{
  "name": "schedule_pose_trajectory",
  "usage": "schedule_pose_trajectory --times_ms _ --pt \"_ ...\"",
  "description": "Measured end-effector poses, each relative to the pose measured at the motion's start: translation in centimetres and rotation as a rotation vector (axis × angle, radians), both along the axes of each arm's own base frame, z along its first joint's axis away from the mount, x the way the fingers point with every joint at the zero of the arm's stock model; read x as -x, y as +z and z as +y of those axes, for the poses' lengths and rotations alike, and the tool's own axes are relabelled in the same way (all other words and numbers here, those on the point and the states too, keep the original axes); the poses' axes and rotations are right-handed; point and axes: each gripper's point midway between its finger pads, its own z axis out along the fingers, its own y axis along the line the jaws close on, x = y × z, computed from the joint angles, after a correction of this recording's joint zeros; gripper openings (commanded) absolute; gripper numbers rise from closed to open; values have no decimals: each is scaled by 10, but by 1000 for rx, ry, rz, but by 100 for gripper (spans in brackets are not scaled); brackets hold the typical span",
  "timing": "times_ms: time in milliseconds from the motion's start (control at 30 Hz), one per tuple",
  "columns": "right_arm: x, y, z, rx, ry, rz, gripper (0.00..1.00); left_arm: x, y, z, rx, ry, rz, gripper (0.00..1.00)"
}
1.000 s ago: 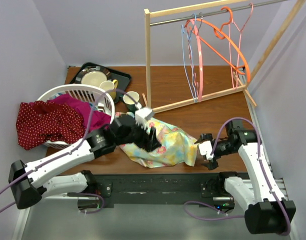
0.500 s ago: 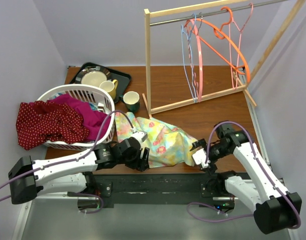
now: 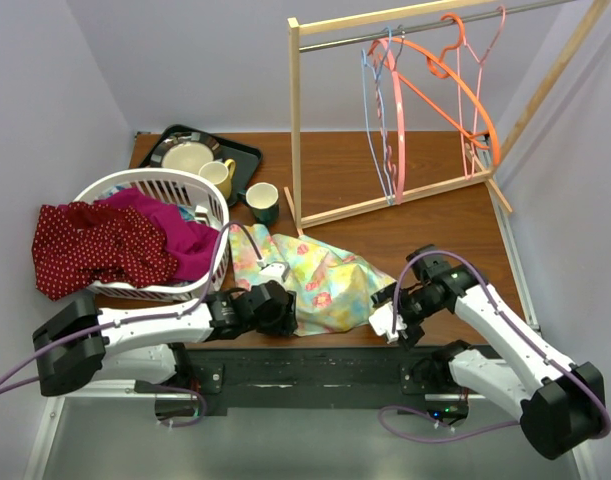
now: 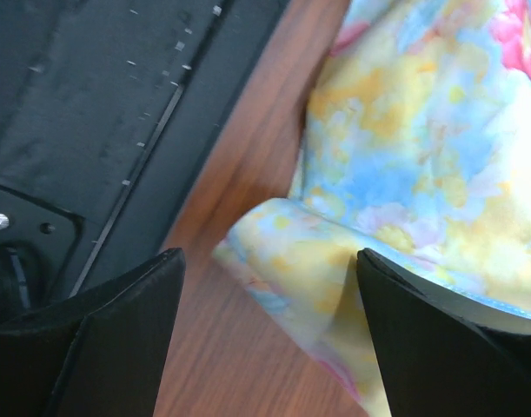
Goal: Place the skirt on the hanger
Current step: Flatten the skirt
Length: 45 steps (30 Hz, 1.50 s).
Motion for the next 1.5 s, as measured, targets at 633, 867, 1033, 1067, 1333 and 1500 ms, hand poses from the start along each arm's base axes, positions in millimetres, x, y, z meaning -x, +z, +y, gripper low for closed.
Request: schedule_pose_trajectory --times_ms 633,867,1033,1067,1333,1500 --pt "-36 4 -1 20 -149 -107 1 -3 -4 6 20 38 -23 0" --pt "-28 34 2 -21 -227 -52 0 -3 30 6 105 22 -75 0" --pt "-25 93 6 -105 -285 -85 0 -6 85 10 177 0 -161 0" --pt "-24 108 6 -128 -297 -99 0 -8 102 11 198 -1 -192 0" --pt "2 226 0 -308 -383 -215 0 -15 263 35 413 -16 -484 0" --pt "28 298 -7 -476 -416 -313 0 -3 329 43 511 -104 -606 0"
